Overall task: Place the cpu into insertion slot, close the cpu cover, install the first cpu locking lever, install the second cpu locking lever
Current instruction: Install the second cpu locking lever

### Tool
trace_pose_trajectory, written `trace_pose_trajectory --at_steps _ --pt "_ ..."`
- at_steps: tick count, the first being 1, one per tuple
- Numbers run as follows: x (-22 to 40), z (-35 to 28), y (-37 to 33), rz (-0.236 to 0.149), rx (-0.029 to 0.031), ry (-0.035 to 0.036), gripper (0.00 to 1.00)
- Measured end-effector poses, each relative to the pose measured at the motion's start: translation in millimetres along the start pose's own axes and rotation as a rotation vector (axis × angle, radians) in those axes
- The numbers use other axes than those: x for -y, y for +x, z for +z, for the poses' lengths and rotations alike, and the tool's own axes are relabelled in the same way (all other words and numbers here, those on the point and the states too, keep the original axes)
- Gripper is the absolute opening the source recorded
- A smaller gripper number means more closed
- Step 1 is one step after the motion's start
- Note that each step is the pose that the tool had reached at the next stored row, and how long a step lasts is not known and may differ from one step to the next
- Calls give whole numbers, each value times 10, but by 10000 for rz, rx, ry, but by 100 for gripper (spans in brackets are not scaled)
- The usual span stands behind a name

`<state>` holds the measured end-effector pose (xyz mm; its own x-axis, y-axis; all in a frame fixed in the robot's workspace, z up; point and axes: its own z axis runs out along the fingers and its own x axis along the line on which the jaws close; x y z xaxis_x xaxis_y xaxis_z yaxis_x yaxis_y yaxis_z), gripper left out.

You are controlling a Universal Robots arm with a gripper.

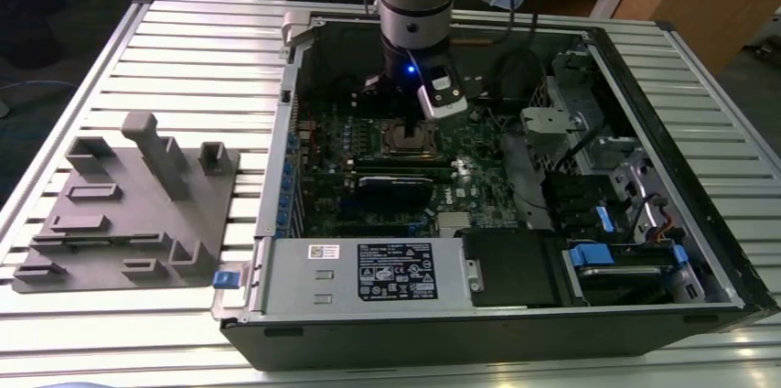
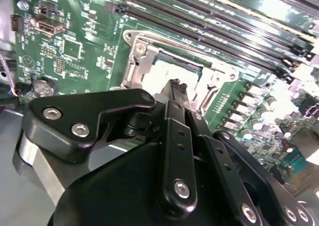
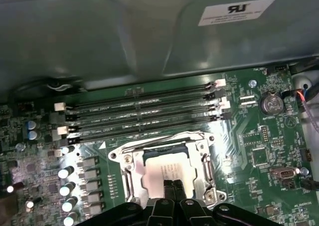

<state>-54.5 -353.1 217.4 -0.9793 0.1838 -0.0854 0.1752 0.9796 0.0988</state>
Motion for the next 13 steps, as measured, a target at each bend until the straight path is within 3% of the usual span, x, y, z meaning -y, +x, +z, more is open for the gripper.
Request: trace_pose_trajectory --at_steps 13 --pt "-4 -17 -7 0 -1 -4 11"
